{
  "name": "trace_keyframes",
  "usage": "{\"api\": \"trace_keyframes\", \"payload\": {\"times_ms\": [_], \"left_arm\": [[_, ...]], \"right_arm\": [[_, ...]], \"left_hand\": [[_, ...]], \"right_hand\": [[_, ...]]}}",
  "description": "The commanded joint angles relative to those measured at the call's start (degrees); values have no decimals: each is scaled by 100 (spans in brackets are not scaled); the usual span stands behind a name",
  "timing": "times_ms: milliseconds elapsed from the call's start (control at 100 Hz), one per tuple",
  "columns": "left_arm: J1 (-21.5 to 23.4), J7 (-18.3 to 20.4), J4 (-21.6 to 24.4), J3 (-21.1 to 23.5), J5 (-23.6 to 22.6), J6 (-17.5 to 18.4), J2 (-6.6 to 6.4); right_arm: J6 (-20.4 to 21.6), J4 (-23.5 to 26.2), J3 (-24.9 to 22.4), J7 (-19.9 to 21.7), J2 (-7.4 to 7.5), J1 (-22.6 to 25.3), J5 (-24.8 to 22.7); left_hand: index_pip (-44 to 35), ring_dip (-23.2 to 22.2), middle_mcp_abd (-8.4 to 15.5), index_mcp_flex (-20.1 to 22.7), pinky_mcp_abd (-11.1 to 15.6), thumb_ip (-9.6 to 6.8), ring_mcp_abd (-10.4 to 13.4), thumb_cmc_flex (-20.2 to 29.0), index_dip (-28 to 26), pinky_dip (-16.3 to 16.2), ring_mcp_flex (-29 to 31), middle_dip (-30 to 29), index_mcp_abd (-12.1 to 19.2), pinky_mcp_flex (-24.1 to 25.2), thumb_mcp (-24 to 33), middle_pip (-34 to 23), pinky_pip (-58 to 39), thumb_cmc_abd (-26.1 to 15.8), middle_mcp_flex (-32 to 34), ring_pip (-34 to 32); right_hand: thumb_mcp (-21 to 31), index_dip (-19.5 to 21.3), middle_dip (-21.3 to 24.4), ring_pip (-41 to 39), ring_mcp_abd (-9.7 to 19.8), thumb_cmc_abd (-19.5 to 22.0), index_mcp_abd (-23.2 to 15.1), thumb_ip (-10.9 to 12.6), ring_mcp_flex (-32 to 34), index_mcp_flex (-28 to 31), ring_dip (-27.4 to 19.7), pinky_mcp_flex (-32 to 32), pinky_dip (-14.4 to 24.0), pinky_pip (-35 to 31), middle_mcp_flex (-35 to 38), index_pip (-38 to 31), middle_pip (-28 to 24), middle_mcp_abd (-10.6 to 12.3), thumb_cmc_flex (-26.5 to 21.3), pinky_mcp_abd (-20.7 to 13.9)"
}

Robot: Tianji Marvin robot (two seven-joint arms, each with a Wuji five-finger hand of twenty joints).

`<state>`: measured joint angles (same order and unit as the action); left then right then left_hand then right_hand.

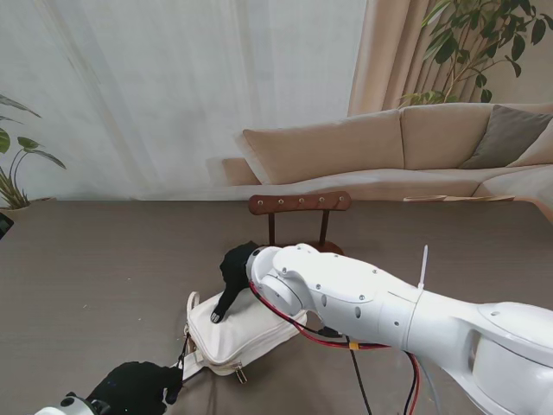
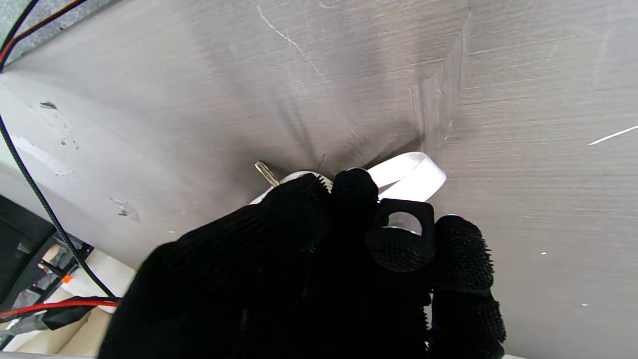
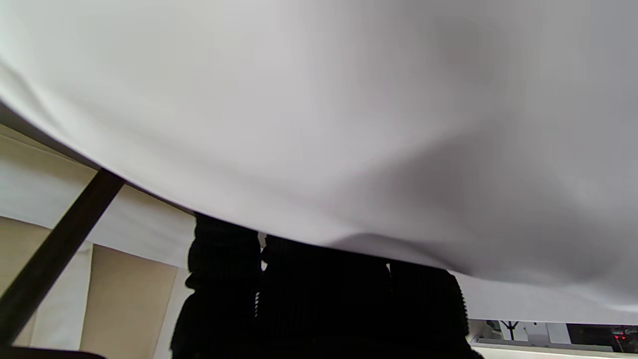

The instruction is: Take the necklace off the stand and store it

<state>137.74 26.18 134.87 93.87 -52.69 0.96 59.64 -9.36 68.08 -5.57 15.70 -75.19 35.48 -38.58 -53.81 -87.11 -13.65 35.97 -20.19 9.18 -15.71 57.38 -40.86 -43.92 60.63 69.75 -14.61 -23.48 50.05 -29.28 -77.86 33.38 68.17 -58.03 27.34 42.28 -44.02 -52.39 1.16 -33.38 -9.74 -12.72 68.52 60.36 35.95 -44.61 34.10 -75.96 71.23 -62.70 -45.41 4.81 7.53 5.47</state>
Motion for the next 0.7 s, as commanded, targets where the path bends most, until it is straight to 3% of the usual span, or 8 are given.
{"api": "trace_keyframes", "payload": {"times_ms": [0, 280, 690], "left_arm": [[83, 230, 75, -124, 15, 58, -21], [86, 313, 79, -525, -118, -17, -66], [-366, 360, 83, -1160, -148, 158, -148]], "right_arm": [[-106, -411, 63, 131, 110, 20, -56], [-169, -756, 142, 117, -73, -47, 50], [-345, -738, 127, 197, -59, -76, 106]], "left_hand": [[-1087, -178, -31, 593, 142, 15, 168, 107, -172, -43, -125, 59, 773, 144, -51, -25, -199, -71, -60, -161], [-1090, -194, -40, 591, 159, 9, 183, 106, -158, -46, -133, 62, 778, 145, -58, -27, -210, -73, -65, -185], [-1097, -213, -45, 583, 156, 9, 181, 108, -152, -55, -130, 58, 770, 152, -65, -38, -237, -74, -58, -219]], "right_hand": [[1223, -34, -34, -643, -231, 362, 77, 1133, 692, 166, 174, 158, 178, -259, 183, 133, 30, -275, -3640, -158], [1158, 36, -83, -863, -126, 388, 105, 1133, 698, 167, 302, 51, 251, -255, 177, 151, 6, -298, -3675, -176], [1136, 65, -87, -936, -149, 381, 146, 1123, 694, 171, 345, 9, 291, -237, 182, 167, 12, -316, -3700, -150]]}}
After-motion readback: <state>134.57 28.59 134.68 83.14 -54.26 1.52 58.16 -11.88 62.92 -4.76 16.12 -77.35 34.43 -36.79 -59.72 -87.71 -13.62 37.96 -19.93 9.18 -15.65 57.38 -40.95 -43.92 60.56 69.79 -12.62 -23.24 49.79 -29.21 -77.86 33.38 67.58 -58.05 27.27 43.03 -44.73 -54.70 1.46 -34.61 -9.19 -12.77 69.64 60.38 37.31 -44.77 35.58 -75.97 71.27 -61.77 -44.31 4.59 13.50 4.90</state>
